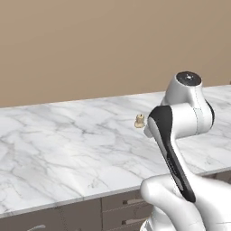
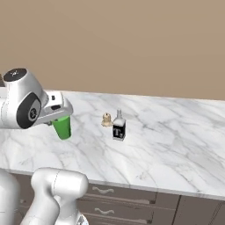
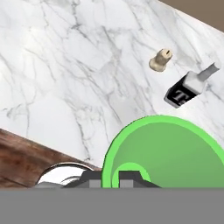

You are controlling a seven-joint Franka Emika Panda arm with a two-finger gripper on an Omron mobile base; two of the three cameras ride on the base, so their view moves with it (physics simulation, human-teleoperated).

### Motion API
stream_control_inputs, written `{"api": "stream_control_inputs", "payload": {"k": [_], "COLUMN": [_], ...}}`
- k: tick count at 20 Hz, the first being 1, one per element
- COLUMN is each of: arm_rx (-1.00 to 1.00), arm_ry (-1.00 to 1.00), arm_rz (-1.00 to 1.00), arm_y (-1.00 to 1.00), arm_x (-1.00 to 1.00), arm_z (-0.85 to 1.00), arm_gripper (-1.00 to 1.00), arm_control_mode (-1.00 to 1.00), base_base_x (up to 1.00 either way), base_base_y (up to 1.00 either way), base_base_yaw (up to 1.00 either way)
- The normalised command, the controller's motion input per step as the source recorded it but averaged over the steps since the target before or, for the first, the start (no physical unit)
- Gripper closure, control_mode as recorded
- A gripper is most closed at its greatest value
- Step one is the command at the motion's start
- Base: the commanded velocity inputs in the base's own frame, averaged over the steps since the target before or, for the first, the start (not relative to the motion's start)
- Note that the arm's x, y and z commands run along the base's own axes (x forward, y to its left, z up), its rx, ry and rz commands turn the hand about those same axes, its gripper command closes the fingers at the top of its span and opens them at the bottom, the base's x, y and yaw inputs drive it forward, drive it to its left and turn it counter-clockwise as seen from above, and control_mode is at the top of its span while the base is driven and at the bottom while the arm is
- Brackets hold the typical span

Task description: Open the cabinet directly in front. Then move the liquor and the cup to the dining counter with the candle on it.

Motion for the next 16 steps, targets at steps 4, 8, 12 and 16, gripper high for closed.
{"api": "stream_control_inputs", "payload": {"k": [4,8,12,16], "arm_rx": [0.01,0.03,0.03,0.01], "arm_ry": [0.0,0.0,0.0,0.0], "arm_rz": [-0.02,0.0,0.0,0.0], "arm_y": [0.0,0.0,0.0,0.0], "arm_x": [0.58,0.62,0.66,0.6], "arm_z": [-0.31,-0.33,-0.37,-0.44], "arm_gripper": [1.0,1.0,1.0,1.0], "arm_control_mode": [-1.0,-1.0,-1.0,-1.0], "base_base_x": [0.0,0.0,0.0,0.0], "base_base_y": [0.0,0.0,0.0,0.0], "base_base_yaw": [0.0,0.0,0.0,0.0]}}
